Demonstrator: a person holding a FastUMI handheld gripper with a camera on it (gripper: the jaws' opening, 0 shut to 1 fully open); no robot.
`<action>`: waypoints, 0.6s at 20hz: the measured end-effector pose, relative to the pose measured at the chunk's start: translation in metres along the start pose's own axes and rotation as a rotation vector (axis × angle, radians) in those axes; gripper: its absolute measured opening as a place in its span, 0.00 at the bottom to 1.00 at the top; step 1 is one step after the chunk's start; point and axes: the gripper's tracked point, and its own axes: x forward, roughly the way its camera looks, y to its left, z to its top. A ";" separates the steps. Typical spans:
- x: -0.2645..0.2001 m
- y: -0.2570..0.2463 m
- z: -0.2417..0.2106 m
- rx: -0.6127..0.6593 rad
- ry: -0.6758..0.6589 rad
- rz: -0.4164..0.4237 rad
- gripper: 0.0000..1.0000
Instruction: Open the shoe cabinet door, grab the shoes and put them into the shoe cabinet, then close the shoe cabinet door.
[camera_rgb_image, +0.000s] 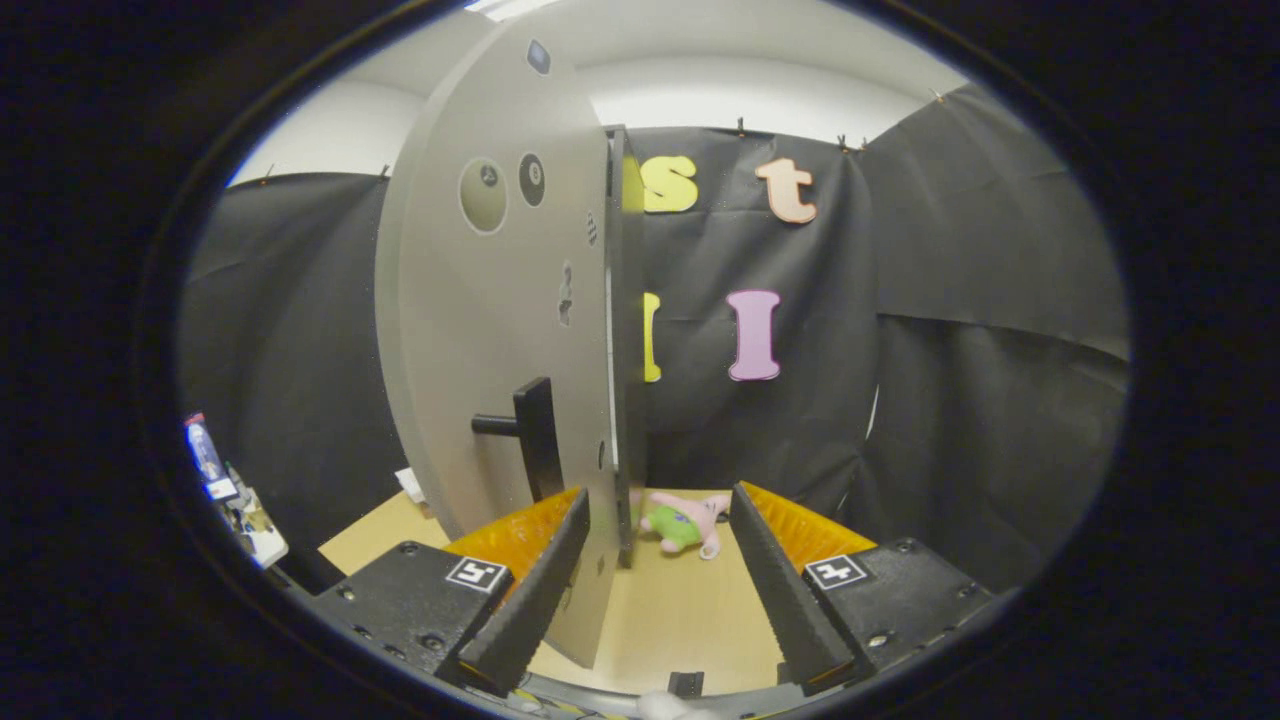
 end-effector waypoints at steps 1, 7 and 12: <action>0.000 0.004 0.000 0.010 -0.004 -0.012 0.93; 0.000 0.050 -0.004 0.018 -0.009 -0.026 0.94; 0.007 0.106 -0.006 0.020 -0.011 -0.005 0.94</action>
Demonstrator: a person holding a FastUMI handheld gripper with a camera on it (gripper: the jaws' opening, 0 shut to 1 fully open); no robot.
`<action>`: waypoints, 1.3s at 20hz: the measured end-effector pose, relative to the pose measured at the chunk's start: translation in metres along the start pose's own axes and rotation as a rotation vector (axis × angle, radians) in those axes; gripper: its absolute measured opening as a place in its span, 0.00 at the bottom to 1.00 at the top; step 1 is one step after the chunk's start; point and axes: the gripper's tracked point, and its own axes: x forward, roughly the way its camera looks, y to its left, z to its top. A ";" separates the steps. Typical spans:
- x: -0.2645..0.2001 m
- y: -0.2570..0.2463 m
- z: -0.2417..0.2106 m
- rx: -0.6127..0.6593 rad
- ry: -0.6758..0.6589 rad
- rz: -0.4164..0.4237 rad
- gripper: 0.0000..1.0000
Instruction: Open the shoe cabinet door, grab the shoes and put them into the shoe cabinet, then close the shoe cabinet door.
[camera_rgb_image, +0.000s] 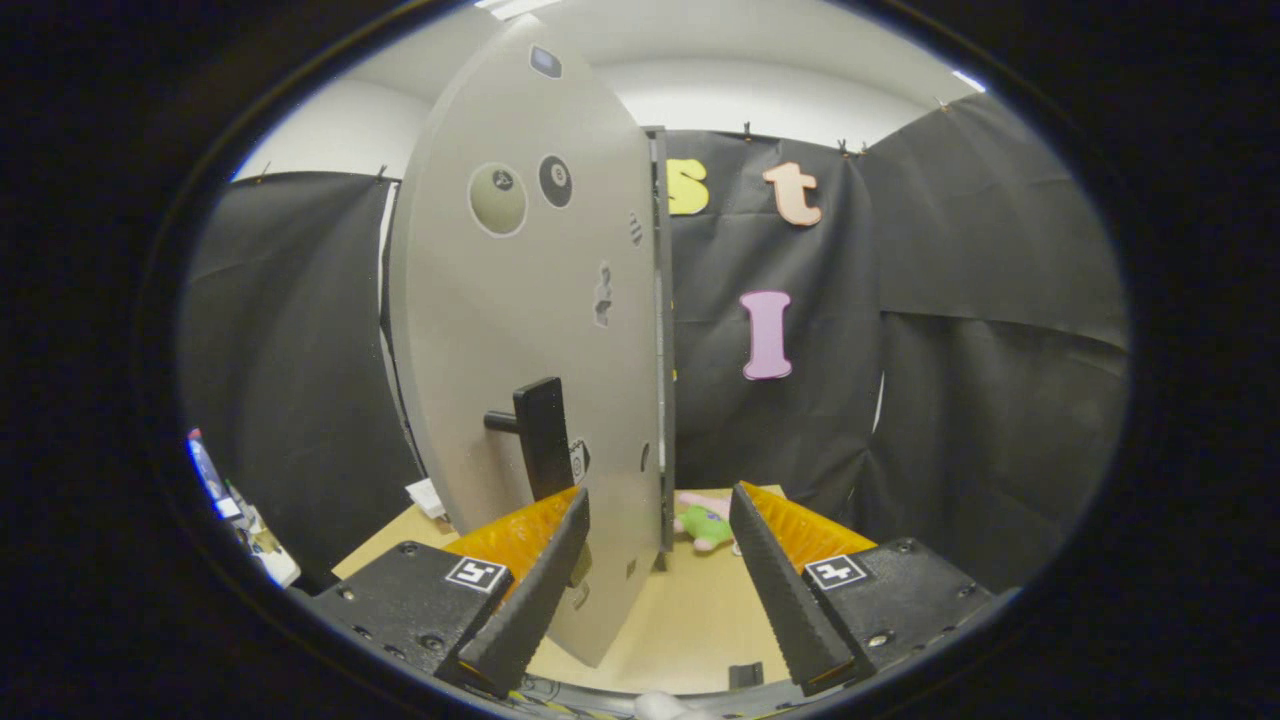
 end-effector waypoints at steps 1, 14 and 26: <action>0.003 0.012 0.000 -0.001 -0.002 0.009 0.94; 0.066 0.168 -0.008 -0.068 0.026 0.183 0.96; 0.040 0.157 0.013 -0.009 -0.048 0.046 0.97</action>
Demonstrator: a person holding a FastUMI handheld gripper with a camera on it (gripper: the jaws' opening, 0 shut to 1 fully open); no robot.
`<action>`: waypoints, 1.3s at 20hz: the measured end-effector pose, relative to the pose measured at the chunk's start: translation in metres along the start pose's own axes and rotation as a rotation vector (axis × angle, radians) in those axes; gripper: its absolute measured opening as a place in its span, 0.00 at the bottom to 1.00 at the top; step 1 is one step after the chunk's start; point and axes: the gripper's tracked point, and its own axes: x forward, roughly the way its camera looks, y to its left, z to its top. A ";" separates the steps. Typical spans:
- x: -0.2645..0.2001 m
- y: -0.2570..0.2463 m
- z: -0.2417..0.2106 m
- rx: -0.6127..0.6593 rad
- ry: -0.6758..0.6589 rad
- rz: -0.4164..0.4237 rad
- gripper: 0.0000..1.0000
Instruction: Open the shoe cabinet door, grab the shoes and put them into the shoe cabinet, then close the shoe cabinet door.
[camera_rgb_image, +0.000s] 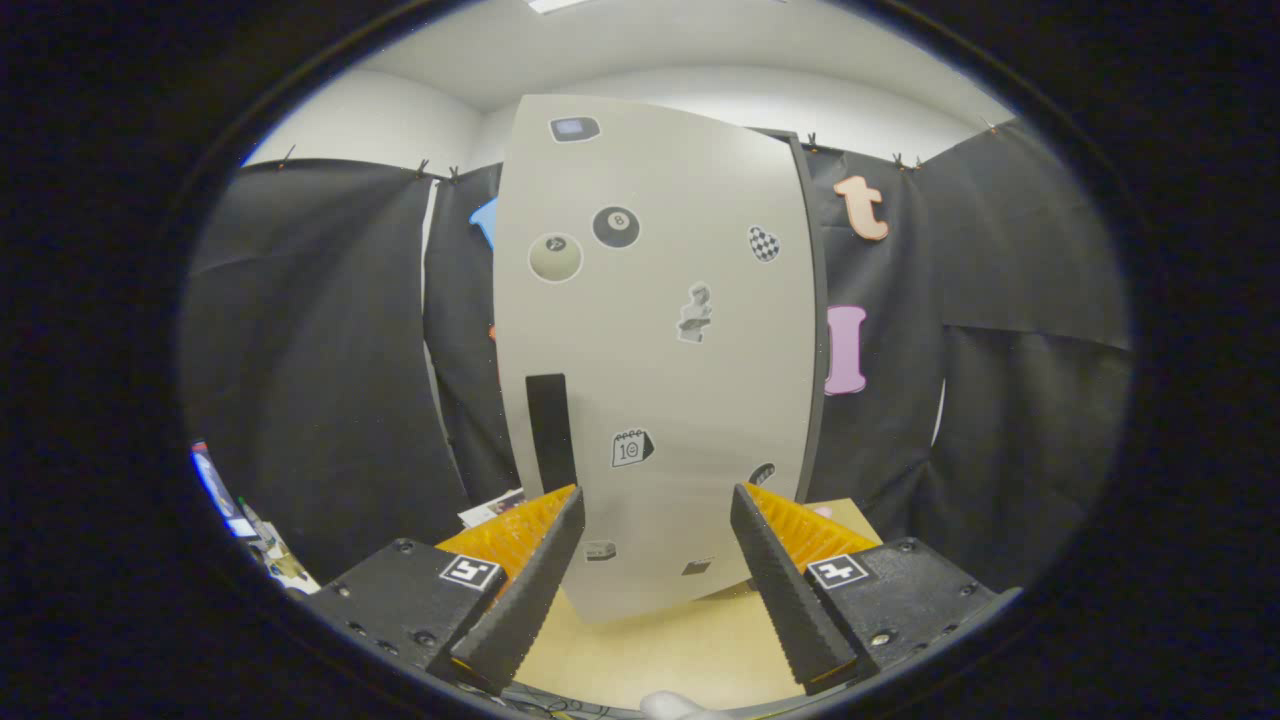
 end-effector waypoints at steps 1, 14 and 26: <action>-0.005 -0.001 0.003 0.002 -0.007 -0.007 0.97; -0.088 -0.022 0.011 0.002 -0.100 -0.135 0.97; -0.104 -0.037 0.002 0.007 -0.098 -0.157 0.97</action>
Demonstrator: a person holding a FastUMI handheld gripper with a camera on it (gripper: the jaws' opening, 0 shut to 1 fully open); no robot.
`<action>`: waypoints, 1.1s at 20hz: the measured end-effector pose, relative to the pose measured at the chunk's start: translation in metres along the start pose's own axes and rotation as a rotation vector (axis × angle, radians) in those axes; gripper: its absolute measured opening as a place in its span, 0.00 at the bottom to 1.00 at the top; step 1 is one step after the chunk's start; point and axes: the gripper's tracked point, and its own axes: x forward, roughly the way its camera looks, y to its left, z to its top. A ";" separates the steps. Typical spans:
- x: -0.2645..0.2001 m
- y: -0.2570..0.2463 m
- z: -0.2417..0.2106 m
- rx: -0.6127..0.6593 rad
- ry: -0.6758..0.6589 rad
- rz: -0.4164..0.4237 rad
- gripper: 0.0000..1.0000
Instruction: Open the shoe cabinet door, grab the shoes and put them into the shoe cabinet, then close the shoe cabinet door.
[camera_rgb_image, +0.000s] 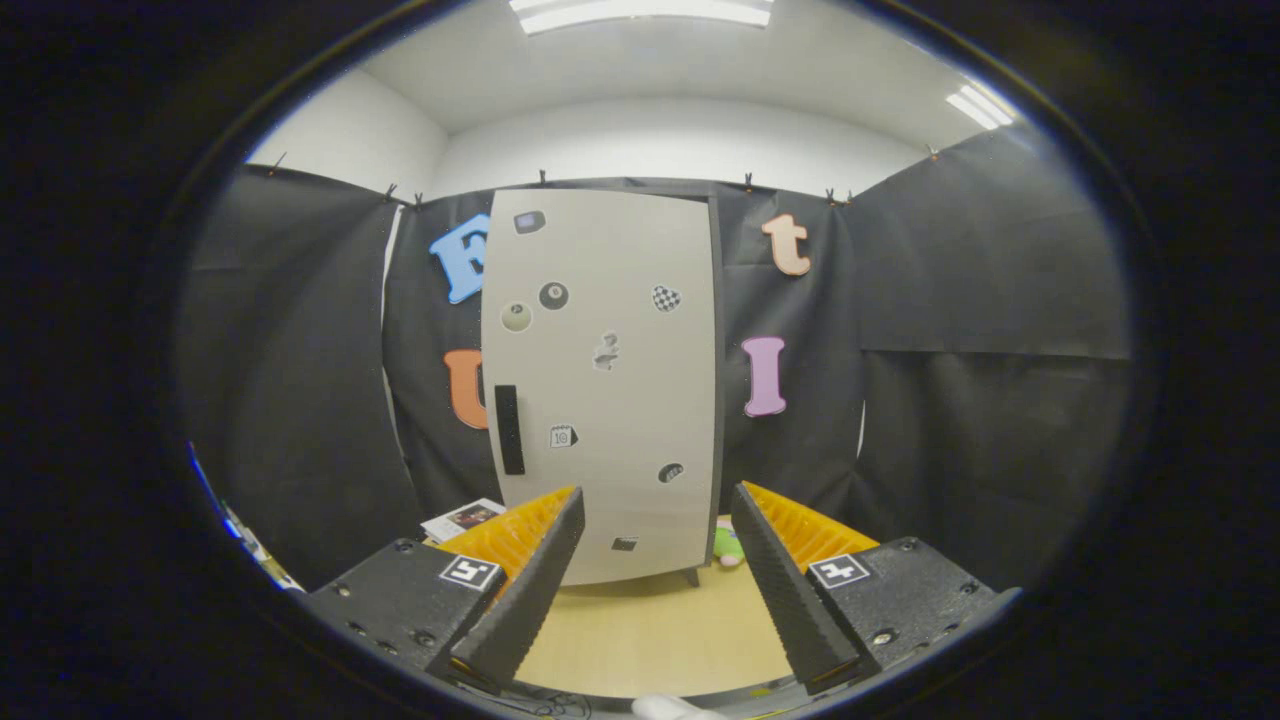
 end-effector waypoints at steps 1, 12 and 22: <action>-0.001 0.000 0.000 -0.002 -0.002 0.003 0.97; -0.006 0.002 0.004 -0.004 -0.005 0.014 0.97; -0.010 0.006 0.006 -0.017 -0.008 0.011 0.97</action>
